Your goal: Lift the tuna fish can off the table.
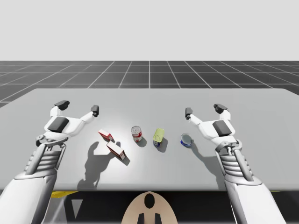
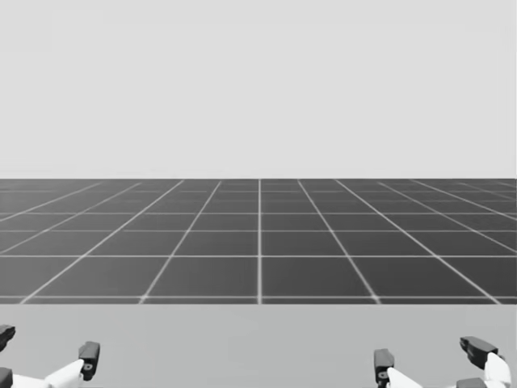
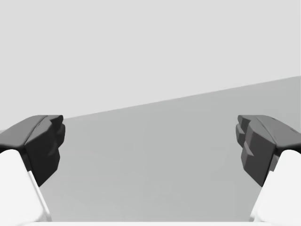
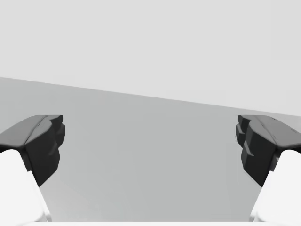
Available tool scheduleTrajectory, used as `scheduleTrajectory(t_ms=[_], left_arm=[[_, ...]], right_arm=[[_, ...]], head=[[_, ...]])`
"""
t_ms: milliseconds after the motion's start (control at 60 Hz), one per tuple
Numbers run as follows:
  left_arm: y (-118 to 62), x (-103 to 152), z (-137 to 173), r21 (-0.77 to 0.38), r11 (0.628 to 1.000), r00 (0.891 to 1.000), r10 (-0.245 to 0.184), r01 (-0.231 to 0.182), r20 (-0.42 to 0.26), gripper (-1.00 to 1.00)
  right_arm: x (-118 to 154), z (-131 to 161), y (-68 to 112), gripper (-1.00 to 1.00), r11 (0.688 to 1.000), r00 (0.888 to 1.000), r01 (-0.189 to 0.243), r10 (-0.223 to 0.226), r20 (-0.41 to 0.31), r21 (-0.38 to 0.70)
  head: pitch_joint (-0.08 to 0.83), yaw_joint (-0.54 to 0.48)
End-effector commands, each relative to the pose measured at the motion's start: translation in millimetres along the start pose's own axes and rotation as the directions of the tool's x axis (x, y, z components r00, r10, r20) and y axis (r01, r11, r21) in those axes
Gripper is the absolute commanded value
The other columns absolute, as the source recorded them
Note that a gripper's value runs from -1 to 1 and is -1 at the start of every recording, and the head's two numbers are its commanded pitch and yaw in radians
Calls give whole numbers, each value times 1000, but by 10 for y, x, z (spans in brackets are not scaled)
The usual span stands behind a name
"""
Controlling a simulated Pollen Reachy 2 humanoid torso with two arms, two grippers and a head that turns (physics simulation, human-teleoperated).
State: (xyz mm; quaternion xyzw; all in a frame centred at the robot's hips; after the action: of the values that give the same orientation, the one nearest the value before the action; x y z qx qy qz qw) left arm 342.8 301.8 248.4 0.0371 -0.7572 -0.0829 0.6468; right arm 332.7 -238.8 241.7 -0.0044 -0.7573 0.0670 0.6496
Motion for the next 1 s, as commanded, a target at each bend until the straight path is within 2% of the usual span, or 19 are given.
scheduleTrajectory(t_ms=[17, 117, 250, 450, 617, 767, 1000], left_arm=[[-4, -5, -1, -1, 1000, 1000, -3, 3, -1, -1000], [-4, -4, -1, 0, 1000, 1000, -3, 3, 0, -1000], [-6, -9, -2, -2, 1000, 1000, -7, 7, -3, -1000], [-17, -33, -9, -4, 1000, 1000, -16, 16, -6, -1000], [-23, -45, -16, -7, 1000, 1000, -21, 21, -10, -1000], [-34, -50, -21, -9, 1000, 1000, -26, 26, -11, -1000], [-37, -39, -13, -9, 1000, 1000, -25, 25, -8, -1000]], right_arm=[[-5, 12, -8, -1000, 1000, 1000, 1, -1, -7, -29], [18, -3, -26, -1000, 1000, 999, 0, 0, -34, -1], [-17, -26, -35, -1000, 1000, 998, -13, 12, -54, -20], [-29, -39, -47, -1000, 999, 999, -19, 18, -49, -31], [-45, -47, -44, -1000, 999, 998, -26, 24, -53, -28], [-54, -51, -50, -1000, 999, 998, -27, 26, -57, -29], [-67, -57, -48, -1000, 999, 998, -26, 25, -61, -28]], head=[[32, 5], [83, 15], [185, 23], [340, 16], [434, 1], [511, -37], [606, -199]])
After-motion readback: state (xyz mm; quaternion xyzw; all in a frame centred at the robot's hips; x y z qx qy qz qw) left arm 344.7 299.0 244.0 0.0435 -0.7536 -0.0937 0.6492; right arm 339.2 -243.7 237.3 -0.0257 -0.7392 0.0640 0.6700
